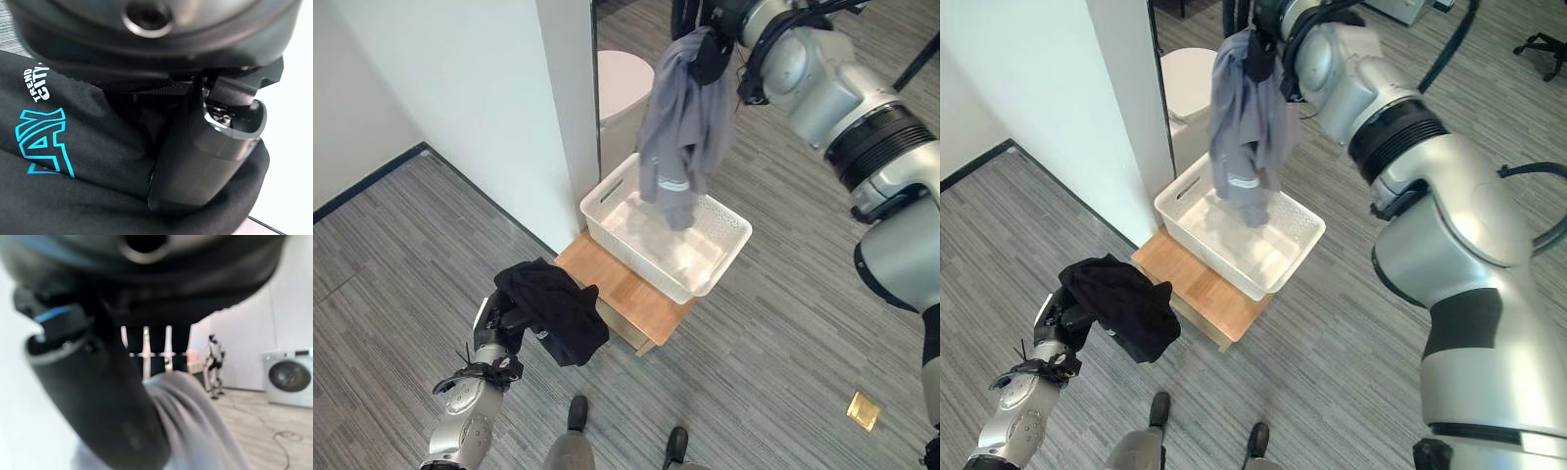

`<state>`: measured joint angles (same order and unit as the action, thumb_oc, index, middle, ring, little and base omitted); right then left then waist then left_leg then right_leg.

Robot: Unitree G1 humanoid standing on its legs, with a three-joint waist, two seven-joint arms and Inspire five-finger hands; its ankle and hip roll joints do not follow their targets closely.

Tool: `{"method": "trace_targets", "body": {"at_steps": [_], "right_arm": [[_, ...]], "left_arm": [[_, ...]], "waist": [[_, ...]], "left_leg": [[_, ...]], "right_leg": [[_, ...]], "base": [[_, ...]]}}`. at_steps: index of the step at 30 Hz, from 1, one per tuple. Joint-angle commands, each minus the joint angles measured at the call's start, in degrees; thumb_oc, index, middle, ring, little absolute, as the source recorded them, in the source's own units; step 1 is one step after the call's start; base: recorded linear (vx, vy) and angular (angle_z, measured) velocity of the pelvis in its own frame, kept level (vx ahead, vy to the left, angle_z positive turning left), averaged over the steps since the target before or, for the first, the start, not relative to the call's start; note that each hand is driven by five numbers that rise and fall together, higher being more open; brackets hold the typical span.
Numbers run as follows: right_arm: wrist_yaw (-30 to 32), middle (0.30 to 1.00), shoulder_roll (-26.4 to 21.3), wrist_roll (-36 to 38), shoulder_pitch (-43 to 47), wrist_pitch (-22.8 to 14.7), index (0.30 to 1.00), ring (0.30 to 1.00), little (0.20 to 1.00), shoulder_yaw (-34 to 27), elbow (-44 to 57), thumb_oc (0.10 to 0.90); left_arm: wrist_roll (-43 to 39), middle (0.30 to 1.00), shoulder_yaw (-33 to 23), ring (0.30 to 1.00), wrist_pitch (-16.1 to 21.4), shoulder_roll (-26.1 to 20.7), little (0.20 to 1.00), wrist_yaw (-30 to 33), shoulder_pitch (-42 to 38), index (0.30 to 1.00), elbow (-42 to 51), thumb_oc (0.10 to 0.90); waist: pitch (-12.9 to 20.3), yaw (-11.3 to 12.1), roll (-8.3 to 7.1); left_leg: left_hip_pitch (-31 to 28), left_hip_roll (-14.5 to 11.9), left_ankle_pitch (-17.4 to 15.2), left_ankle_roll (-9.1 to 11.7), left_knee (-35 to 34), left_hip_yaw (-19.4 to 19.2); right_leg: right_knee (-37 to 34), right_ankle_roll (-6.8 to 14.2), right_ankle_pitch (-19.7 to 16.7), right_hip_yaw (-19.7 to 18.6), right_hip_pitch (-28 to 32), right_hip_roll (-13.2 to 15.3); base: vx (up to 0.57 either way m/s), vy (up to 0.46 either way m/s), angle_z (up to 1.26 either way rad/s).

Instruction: Pick up bed clothes into laundry basket.

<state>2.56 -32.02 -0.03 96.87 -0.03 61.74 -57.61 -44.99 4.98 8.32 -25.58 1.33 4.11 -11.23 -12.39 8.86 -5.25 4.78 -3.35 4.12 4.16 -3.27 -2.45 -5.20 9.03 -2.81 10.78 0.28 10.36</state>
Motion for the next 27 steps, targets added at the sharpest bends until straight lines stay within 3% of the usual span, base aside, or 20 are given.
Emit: {"method": "trace_targets", "body": {"at_steps": [1,11,14,15,16,18,22,27], "right_arm": [[2.5,0.3,-0.3,-2.7,6.8,0.2,0.3,0.3,0.3,-1.3,-2.5,0.4],[-1.3,0.3,0.7,-5.2,0.9,0.3,0.3,0.3,0.3,-1.7,-8.1,0.4],[-3.1,0.3,-0.3,-2.5,-1.1,-0.7,0.3,0.3,0.3,-2.5,-7.3,0.4],[-4.3,0.415,-0.7,-0.5,-1.5,-0.9,0.415,0.415,0.415,-2.5,-7.1,0.477],[-5.4,0.9,-1.4,2.1,-1.7,-1.1,0.9,0.9,0.9,-2.7,-6.9,0.8],[-10.1,0.9,-3.5,10.7,-0.9,-2.4,0.9,0.9,0.9,-1.8,-0.5,0.8],[-13.5,0.9,-9.8,26.6,2.9,-2.4,0.9,0.9,0.9,0.3,4.6,0.8],[-16.1,0.9,-16.1,33.7,5.5,-2.6,0.9,0.9,0.9,3.9,8.1,0.8]], "left_arm": [[-0.8,0.3,-0.4,0.3,6.1,-3.5,0.3,-0.2,-4.6,0.3,8.4,0.4],[0.2,0.3,0.0,0.3,6.3,-3.2,0.3,-0.2,-4.8,0.3,10.1,0.4],[0.1,0.3,0.4,0.3,6.4,-3.0,0.3,-1.0,-5.3,0.3,10.3,0.4],[0.2,0.3,0.5,0.3,6.5,-2.9,0.3,-1.2,-5.5,0.3,10.0,0.4],[0.1,0.3,0.5,0.3,6.6,-2.9,0.3,-1.5,-5.7,0.3,9.8,0.4],[-0.7,0.3,0.6,0.3,6.6,-3.1,0.3,-2.8,-6.2,0.3,9.5,0.4],[-2.5,0.3,0.4,0.3,6.7,-4.1,0.3,-4.2,-5.9,0.3,9.1,0.4],[-2.8,0.3,1.0,0.3,6.6,-5.2,0.3,-5.1,-5.2,0.3,8.6,0.4]], "waist": [[0.7,0.8,-2.19],[-1.5,0.9,-1.02],[-1.9,1.1,-0.91],[-2.0,1.1,-0.95],[-2.0,1.2,-1.06],[-1.9,1.2,-1.33],[-1.4,0.8,-2.34],[-1.1,0.4,-3.01]], "left_leg": [[1.2,1.6,-0.1,0.3,-1.7,1.0],[2.1,1.9,0.2,0.0,-1.7,1.1],[2.2,2.0,0.2,-0.1,-1.7,1.3],[2.2,2.1,0.2,-0.1,-1.7,1.4],[2.2,2.1,0.2,-0.1,-1.7,1.4],[2.1,2.0,0.2,0.1,-1.7,1.4],[1.9,1.9,0.2,0.4,-1.7,1.4],[1.4,1.7,0.0,0.5,-1.7,1.1]], "right_leg": [[0.5,-0.8,-0.5,-1.7,-2.1,-1.6],[0.8,-0.9,-1.1,-2.9,-3.6,-1.5],[0.9,-0.8,-1.3,-3.1,-4.0,-1.5],[0.9,-0.8,-1.4,-3.2,-4.2,-1.5],[0.9,-0.8,-1.4,-3.2,-4.3,-1.6],[0.9,-0.8,-1.4,-3.1,-4.3,-1.6],[0.7,-0.6,-1.3,-3.0,-4.0,-1.4],[0.8,-0.4,-1.4,-3.1,-3.7,-1.3]], "base": [[0.0,0.0,0.0],[-0.04,0.015,-0.01],[-0.03,0.009,-0.02],[-0.01,-0.004,-0.04],[-0.01,0.0,-0.03],[0.0,0.0,0.0],[0.0,0.0,0.0],[0.0,0.003,-0.01]]}}
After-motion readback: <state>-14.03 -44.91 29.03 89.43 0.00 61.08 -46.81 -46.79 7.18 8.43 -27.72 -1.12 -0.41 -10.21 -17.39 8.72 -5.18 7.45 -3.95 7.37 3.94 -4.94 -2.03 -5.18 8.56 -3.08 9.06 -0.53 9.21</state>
